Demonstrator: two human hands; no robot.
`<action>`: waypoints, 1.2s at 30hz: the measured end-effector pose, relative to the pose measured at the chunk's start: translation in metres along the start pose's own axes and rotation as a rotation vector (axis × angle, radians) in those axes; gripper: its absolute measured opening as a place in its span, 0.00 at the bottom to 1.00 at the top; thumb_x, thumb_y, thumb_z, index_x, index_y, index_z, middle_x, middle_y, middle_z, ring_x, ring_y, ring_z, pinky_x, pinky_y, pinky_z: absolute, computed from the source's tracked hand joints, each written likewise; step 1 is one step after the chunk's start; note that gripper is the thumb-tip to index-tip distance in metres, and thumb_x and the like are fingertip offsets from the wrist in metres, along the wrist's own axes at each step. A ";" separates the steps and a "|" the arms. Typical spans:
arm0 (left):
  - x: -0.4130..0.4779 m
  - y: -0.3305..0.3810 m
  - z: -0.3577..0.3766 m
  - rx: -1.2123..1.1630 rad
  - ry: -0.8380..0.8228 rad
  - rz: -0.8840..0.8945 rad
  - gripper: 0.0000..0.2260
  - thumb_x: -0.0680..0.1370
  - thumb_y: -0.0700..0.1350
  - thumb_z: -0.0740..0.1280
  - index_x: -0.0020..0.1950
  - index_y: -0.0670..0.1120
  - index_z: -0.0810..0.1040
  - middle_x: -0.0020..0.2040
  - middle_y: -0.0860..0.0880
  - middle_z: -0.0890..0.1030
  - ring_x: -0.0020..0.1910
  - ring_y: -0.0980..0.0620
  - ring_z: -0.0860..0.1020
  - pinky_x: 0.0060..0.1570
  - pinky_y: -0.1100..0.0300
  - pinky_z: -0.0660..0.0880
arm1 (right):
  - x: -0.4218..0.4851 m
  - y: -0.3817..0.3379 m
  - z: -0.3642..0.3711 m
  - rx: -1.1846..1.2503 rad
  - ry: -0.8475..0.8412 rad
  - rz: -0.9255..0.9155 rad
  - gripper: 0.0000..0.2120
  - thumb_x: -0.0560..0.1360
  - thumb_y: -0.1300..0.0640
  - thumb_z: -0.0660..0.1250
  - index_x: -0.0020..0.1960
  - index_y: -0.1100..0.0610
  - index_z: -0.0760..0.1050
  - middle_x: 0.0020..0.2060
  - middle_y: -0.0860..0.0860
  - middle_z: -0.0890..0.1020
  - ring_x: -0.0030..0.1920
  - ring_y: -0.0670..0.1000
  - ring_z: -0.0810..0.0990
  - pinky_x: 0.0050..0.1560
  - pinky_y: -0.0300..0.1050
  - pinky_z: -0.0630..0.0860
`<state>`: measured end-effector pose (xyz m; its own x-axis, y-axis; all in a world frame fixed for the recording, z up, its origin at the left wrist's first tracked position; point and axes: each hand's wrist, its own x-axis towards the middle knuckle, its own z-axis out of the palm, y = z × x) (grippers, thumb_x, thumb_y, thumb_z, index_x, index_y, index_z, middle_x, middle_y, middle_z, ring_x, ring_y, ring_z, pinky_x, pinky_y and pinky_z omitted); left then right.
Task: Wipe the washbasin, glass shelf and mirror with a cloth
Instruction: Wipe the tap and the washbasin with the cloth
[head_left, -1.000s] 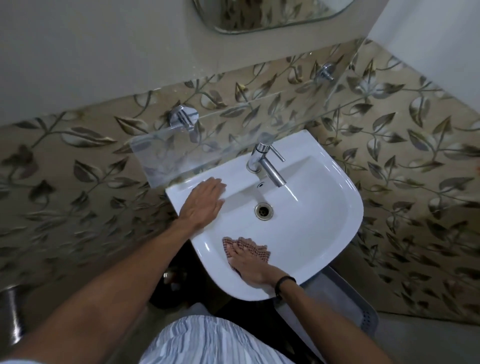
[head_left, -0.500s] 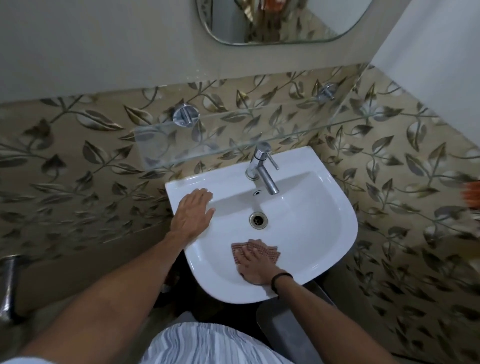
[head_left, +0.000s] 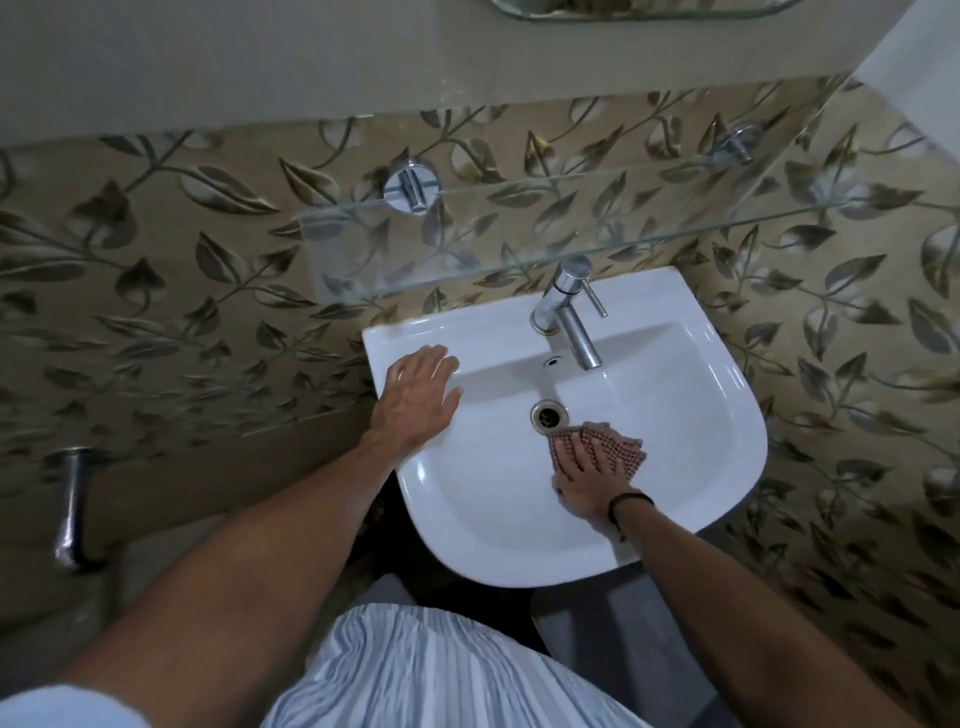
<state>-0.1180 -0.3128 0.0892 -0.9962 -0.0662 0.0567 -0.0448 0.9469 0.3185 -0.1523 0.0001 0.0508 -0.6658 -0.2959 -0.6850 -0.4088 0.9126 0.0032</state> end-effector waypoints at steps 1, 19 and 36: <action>0.000 0.000 0.001 0.002 -0.001 0.002 0.18 0.83 0.54 0.59 0.70 0.50 0.70 0.75 0.48 0.68 0.76 0.47 0.62 0.74 0.48 0.59 | -0.002 -0.017 -0.001 0.050 0.008 -0.008 0.30 0.83 0.42 0.47 0.82 0.49 0.44 0.81 0.51 0.40 0.81 0.60 0.41 0.76 0.65 0.43; 0.001 -0.002 0.005 -0.010 0.079 -0.030 0.16 0.81 0.53 0.63 0.67 0.49 0.74 0.73 0.49 0.71 0.75 0.48 0.66 0.73 0.49 0.62 | 0.049 0.091 -0.004 -0.198 -0.051 -0.027 0.34 0.71 0.41 0.45 0.75 0.50 0.58 0.78 0.59 0.59 0.75 0.68 0.64 0.66 0.75 0.66; 0.003 0.002 0.000 0.003 0.037 -0.022 0.17 0.82 0.53 0.61 0.69 0.49 0.72 0.75 0.48 0.70 0.76 0.47 0.65 0.74 0.47 0.62 | 0.051 -0.055 0.031 -0.273 0.223 -0.642 0.13 0.78 0.55 0.58 0.52 0.59 0.79 0.70 0.65 0.73 0.71 0.69 0.70 0.66 0.70 0.71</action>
<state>-0.1206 -0.3116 0.0901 -0.9915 -0.0987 0.0847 -0.0671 0.9461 0.3168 -0.1446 -0.0569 -0.0069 -0.3424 -0.8256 -0.4485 -0.8828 0.4460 -0.1471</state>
